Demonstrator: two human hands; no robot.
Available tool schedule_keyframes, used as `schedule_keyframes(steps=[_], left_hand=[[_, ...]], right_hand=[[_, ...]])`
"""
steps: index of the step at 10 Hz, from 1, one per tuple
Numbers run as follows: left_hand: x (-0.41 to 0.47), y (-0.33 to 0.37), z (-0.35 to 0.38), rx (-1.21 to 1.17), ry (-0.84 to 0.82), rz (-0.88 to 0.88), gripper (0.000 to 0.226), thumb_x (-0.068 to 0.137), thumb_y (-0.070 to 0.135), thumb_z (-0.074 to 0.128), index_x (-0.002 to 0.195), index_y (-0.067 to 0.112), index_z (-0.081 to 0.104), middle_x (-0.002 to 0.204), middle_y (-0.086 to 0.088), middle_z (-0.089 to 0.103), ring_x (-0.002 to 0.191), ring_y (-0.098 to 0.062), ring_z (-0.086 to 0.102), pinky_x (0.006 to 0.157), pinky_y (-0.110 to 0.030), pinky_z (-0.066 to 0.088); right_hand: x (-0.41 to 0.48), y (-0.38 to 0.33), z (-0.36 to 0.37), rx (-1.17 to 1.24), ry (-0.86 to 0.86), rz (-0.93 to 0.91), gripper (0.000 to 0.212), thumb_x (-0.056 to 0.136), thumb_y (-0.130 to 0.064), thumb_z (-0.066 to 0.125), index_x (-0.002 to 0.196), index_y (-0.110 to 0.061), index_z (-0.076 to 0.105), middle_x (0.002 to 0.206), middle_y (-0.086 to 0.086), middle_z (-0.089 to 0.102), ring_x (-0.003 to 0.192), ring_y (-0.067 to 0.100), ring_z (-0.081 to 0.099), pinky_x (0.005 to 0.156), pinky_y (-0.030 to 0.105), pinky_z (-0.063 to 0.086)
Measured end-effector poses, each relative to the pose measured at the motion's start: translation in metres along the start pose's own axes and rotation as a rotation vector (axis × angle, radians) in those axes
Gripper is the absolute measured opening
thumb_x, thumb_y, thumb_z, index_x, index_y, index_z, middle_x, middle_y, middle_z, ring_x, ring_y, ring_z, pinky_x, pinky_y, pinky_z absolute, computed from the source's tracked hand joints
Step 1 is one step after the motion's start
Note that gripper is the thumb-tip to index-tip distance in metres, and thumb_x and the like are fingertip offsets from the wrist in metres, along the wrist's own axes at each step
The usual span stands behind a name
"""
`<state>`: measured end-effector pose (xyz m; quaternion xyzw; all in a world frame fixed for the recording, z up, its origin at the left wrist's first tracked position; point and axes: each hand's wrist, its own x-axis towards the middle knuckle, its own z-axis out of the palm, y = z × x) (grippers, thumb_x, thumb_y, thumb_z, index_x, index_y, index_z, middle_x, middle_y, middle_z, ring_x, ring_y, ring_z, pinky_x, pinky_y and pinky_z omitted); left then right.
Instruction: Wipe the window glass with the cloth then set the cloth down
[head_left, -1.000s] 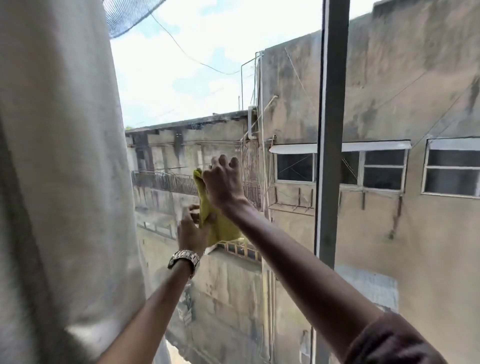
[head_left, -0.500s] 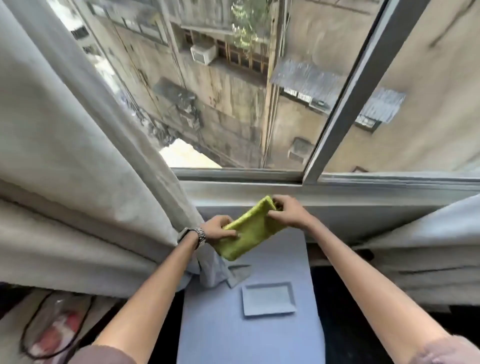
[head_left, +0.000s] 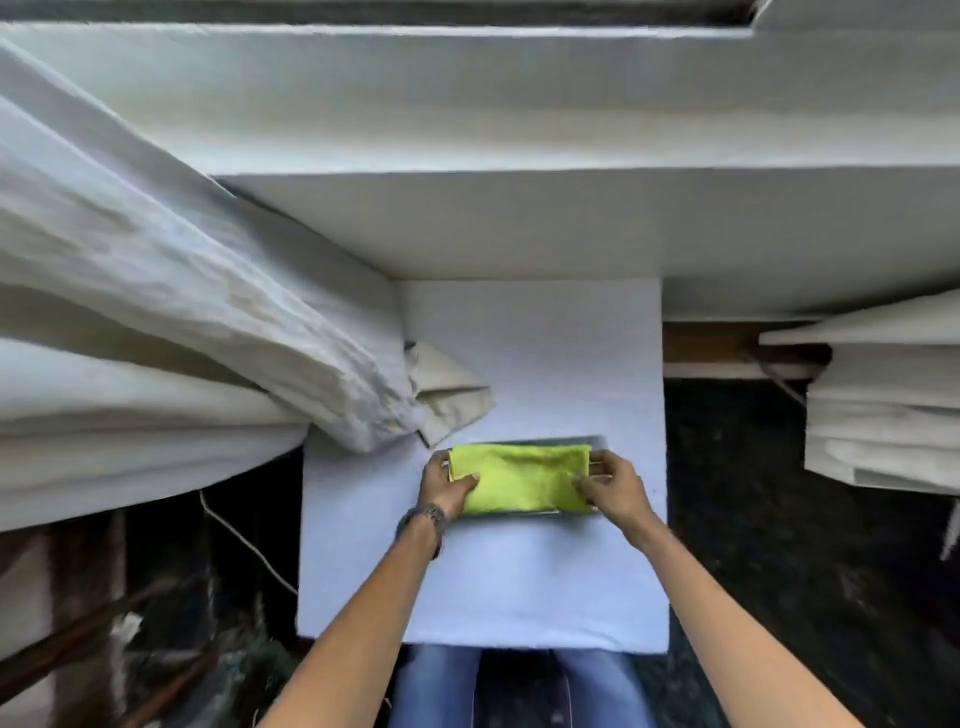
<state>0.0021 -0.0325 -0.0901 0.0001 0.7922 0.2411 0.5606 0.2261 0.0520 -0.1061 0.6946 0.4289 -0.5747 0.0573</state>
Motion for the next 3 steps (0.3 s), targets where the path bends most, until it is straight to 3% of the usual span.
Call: schedule_keyframes(steps=[1, 3], left_hand=[[0.002, -0.010, 0.015, 0.038, 0.011, -0.024, 0.045, 0.091, -0.010, 0.061, 0.135, -0.006, 0.051, 0.134, -0.030, 0.062, 0.118, -0.034, 0.063, 0.111, -0.054, 0.050], [-0.038, 0.024, 0.011, 0.177, 0.028, -0.057, 0.049, 0.097, 0.016, 0.061, 0.141, 0.003, 0.045, 0.145, -0.019, 0.054, 0.132, -0.035, 0.056, 0.113, -0.040, 0.046]], right_hand=[[0.004, 0.004, 0.004, -0.172, 0.096, -0.083, 0.036, 0.087, 0.002, 0.069, 0.122, -0.001, 0.064, 0.112, 0.020, 0.074, 0.103, 0.036, 0.070, 0.093, 0.047, 0.057], [-0.039, -0.030, -0.023, -0.463, 0.233, -0.278, 0.043, 0.097, -0.006, 0.060, 0.138, -0.002, 0.050, 0.131, 0.020, 0.057, 0.123, 0.040, 0.054, 0.098, 0.047, 0.048]])
